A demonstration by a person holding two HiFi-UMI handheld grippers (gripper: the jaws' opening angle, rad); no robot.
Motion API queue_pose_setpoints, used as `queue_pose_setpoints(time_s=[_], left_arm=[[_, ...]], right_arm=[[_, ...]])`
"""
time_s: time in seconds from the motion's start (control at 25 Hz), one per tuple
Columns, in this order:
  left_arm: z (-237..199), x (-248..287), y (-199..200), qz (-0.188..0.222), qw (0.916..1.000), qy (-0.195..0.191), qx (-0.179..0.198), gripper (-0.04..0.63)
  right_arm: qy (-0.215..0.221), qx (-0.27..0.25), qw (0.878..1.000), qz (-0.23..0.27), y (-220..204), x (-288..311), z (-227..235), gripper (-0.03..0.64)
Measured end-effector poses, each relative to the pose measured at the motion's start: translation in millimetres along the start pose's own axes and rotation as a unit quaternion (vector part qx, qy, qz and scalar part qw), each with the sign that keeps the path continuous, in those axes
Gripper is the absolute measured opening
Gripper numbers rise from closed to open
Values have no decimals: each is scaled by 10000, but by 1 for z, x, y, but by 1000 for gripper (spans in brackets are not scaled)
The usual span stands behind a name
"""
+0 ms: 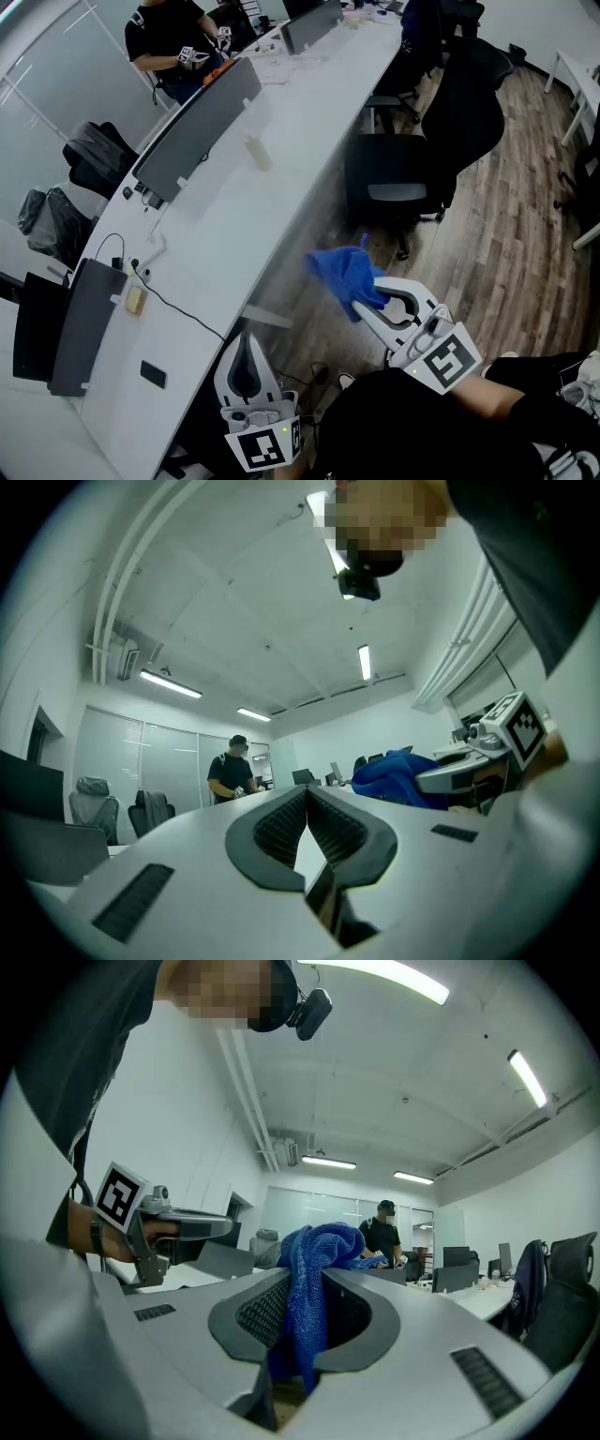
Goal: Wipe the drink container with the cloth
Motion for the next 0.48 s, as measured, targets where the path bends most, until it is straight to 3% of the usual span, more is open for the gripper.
queue_pose_setpoints(time_s=[0.24, 0.48], left_arm=[[13, 7, -3, -50, 10000, -30, -11, 3], [34, 14, -6, -157, 9998, -97, -39, 3]], right_arm=[[41, 253, 9996, 68, -6, -7, 13, 66], [-236, 338, 9991, -64, -18, -29, 40, 66]])
Point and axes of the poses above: the fingertips, and each gripper's own axes: x forward along the fingers, z to its right, y out of its top, the point moved 8 cm from there along -x, backward along the fingers, and after that the axes turned 6 degrees about -y, right-handed, at the moved point
